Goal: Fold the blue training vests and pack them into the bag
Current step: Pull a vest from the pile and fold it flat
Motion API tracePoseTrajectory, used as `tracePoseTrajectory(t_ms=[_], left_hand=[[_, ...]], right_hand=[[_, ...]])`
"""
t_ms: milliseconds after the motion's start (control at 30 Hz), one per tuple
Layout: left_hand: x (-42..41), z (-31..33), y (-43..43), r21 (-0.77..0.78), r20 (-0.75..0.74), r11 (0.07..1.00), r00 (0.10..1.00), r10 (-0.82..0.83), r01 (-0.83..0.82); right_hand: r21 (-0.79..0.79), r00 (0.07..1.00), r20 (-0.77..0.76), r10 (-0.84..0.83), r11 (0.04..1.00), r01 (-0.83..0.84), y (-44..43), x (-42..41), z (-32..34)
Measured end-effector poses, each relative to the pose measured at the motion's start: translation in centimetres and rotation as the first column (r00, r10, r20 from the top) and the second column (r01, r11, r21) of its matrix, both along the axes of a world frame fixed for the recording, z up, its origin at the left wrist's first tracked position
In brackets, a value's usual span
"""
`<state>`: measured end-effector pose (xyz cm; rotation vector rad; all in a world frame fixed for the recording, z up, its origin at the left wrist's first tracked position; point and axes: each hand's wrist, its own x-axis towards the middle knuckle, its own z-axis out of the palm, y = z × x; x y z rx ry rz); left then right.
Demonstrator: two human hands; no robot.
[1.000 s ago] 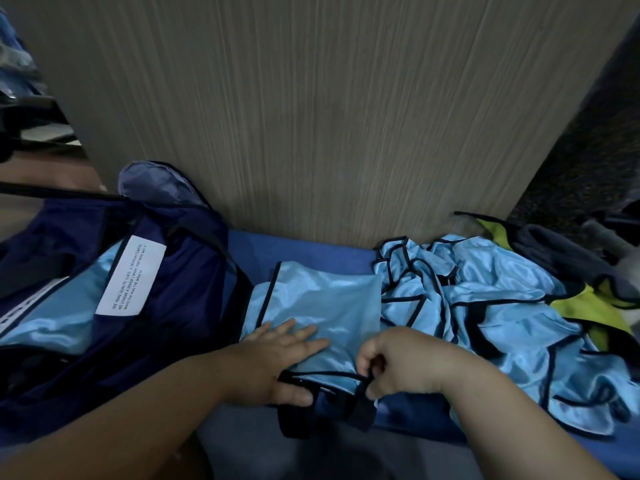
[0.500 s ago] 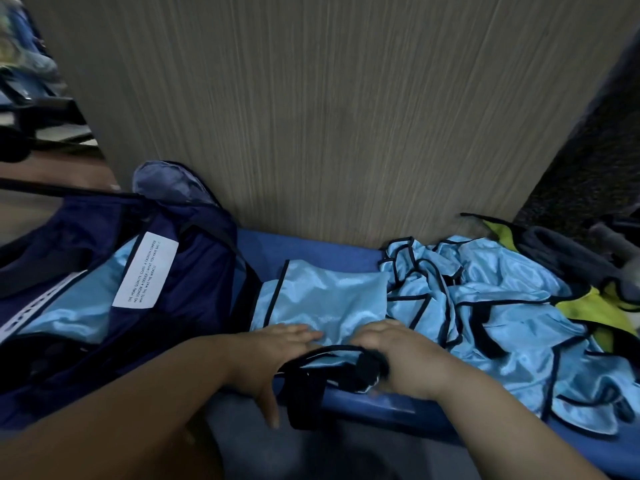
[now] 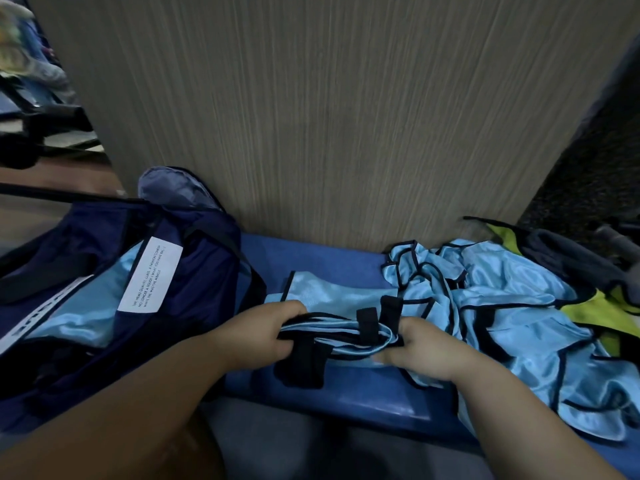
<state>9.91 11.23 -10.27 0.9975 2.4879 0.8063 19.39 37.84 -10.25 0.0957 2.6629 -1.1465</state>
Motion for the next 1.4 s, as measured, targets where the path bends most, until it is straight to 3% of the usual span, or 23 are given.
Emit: tracePoseTrajectory(t_ms=[167, 267, 333, 433, 533, 700, 867, 933, 1100, 1167, 1267, 1333, 1400], left_hand=[[-0.6, 0.6, 0.7, 0.05, 0.082, 0.998, 0.996, 0.019, -0.024], [-1.3, 1.8, 1.3, 0.095, 0.241, 0.995, 0.97, 0.008, -0.032], [-1.8, 2.2, 1.8, 0.078, 0.265, 0.995, 0.964, 0.034, -0.057], [-2.6, 2.0, 2.7, -0.074, 0.092, 0.992, 0.99, 0.105, -0.098], [-2.6, 1.4, 3.5, -0.128, -0.065, 0.976, 0.984, 0.169, -0.176], [-1.8, 0.1, 4.0, 0.032, -0.189, 0.968, 0.949, 0.252, -0.25], [-1.9, 0.0, 4.0, 0.303, -0.166, 0.906, 0.919, 0.356, -0.297], [-2.3, -0.1, 4.1, 0.334, -0.216, 0.9, 0.906, 0.363, -0.281], [-3.3, -1.6, 5.0, 0.228, -0.479, 0.925, 0.793, 0.377, -0.303], [-2.4, -2.0, 5.5, 0.26, -0.542, 0.92, 0.745, 0.389, -0.292], [-1.0, -2.7, 6.0, 0.185, -0.692, 0.979, 0.695, 0.195, -0.09], [-0.7, -3.4, 6.3, -0.006, -0.666, 0.999, 0.746, 0.025, -0.039], [-1.3, -3.9, 6.2, -0.193, -0.521, 0.98, 0.852, -0.057, -0.052]], right_hand=[[-0.157, 0.999, 0.001, -0.051, 0.986, 0.051, 0.4, 0.1, 0.5], [-0.234, 0.997, 0.02, -0.074, 0.969, 0.076, 0.8, 0.1, 0.5], [-0.245, 0.995, 0.014, -0.098, 0.964, 0.099, 0.9, 0.0, 0.4], [-0.174, 0.98, -0.038, -0.197, 0.967, 0.188, 0.7, -0.3, 0.2], [0.065, 0.963, -0.091, -0.255, 0.963, 0.261, 0.1, -0.7, 0.2], [0.166, 0.956, -0.109, -0.273, 0.943, 0.288, -0.4, -1.0, 0.3], [0.006, 0.934, -0.08, -0.348, 0.937, 0.35, -0.5, -1.2, 1.0], [-0.017, 0.921, -0.07, -0.383, 0.924, 0.383, -0.7, -1.2, 1.4], [0.329, 0.917, -0.18, -0.355, 0.857, 0.397, -1.3, -1.6, 0.6], [0.35, 0.905, -0.245, -0.349, 0.838, 0.418, -1.2, -1.8, 0.2], [0.347, 0.882, -0.431, -0.192, 0.867, 0.358, -1.1, -2.3, -0.3], [0.393, 0.847, -0.53, -0.038, 0.875, 0.284, -1.3, -2.8, -0.5], [0.42, 0.835, -0.548, 0.051, 0.88, 0.221, -1.7, -3.6, -0.9]])
